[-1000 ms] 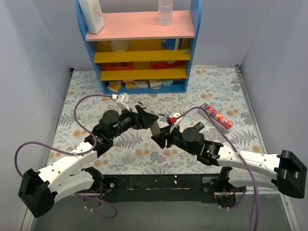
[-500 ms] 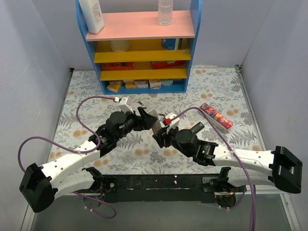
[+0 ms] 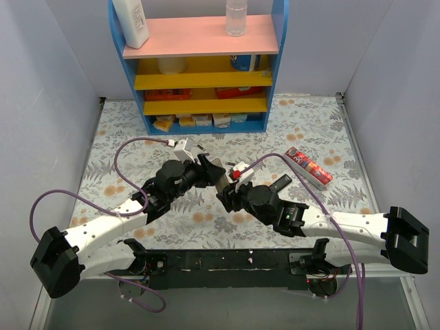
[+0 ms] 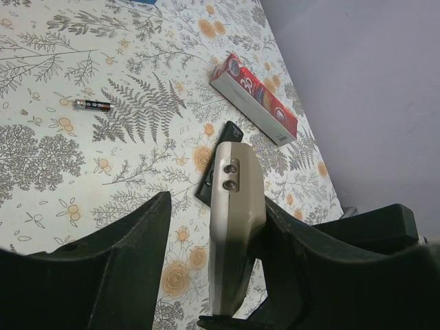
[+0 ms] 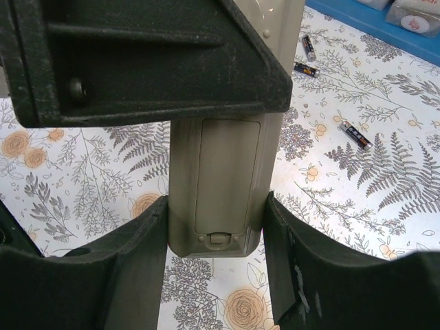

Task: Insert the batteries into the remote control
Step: Adjust the remote control.

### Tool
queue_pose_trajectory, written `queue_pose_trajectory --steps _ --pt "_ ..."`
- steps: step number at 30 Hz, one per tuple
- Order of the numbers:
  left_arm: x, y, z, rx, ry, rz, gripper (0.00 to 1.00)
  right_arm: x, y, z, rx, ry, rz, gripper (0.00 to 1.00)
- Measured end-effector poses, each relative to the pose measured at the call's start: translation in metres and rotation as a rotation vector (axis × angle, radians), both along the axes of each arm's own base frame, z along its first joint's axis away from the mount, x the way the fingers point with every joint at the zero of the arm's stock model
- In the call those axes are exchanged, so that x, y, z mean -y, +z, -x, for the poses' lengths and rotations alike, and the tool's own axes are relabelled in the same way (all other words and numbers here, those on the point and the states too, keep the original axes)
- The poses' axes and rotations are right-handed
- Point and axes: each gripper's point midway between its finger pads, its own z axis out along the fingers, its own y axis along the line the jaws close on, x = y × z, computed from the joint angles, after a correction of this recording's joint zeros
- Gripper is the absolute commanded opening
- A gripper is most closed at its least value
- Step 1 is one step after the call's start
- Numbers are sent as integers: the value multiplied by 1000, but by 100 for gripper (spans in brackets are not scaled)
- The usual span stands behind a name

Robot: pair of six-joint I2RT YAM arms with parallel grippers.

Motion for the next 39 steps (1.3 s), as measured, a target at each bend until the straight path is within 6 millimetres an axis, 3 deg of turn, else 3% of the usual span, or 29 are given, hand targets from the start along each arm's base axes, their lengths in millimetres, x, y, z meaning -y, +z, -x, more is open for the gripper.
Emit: queue_pose_trajectory --steps 6,9,10,12,13,15,16,19,30,39 --pt "-3 1 1 7 22 30 27 -2 -1 2 -4 10 1 1" --pt "-4 2 3 10 23 51 5 -4 -2 4 -12 18 -3 1" --pt "-3 4 5 17 17 60 0 -5 -3 5 -18 23 -5 11" --pt "-3 5 5 23 17 64 0 -6 -3 5 -19 26 -11 22" --pt "-4 5 5 23 19 64 0 -6 -2 6 -19 28 -13 37" --pt "-4 3 5 23 20 63 0 -6 -4 7 -18 35 -14 45" --pt "-4 2 6 21 18 61 0 -6 -4 7 -16 40 -17 60" --pt "-3 2 7 20 7 60 0 -4 -2 11 6 72 -28 83" --pt "-14 -32 12 -51 -54 -32 0 9 49 28 291 269 15 98" --pt "-3 -45 33 -119 -206 -25 0 11 37 44 441 445 132 90"
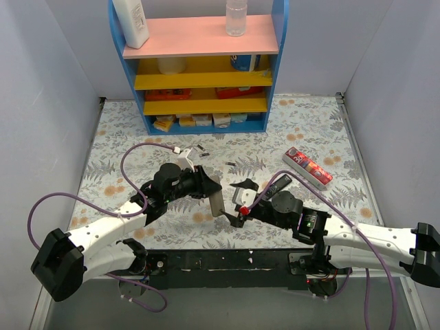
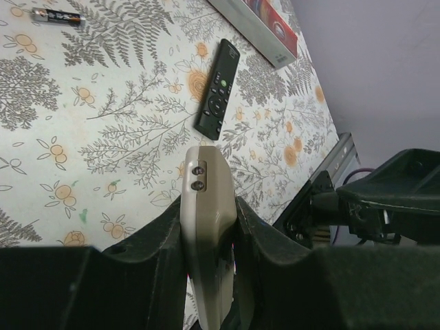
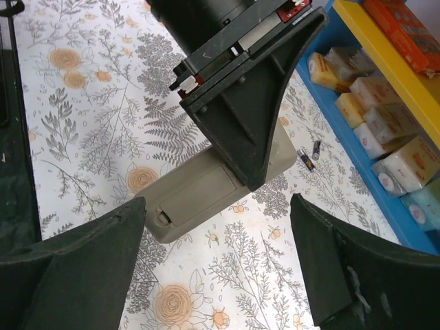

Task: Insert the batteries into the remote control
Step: Adjust the remote control.

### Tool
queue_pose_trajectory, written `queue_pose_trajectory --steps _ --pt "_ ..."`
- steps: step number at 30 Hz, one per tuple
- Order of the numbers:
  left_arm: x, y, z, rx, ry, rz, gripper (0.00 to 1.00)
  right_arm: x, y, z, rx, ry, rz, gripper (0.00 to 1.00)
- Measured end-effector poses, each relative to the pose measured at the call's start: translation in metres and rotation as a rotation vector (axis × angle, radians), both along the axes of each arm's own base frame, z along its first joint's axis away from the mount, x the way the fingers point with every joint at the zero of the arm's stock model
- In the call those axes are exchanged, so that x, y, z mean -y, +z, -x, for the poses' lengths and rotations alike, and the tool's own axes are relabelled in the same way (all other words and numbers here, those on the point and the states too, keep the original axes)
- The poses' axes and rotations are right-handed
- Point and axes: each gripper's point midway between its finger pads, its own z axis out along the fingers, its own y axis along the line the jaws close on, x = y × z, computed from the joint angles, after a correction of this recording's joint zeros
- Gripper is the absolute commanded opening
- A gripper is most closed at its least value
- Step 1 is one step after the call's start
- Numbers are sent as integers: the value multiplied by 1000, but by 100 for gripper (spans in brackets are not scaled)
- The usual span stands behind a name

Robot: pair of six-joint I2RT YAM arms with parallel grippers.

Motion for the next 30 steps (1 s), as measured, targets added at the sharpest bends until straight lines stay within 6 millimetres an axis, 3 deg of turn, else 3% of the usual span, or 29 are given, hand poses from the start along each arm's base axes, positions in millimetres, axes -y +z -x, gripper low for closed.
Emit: queue_pose_trajectory --steps 12,24,30 --pt "5 3 13 -20 -72 27 0 6 -33 6 82 67 107 94" --pt "9 10 18 -48 -89 71 0 2 -20 4 145 76 66 89" --pt "10 12 20 -65 -94 87 0 -1 -24 4 146 84 79 88"
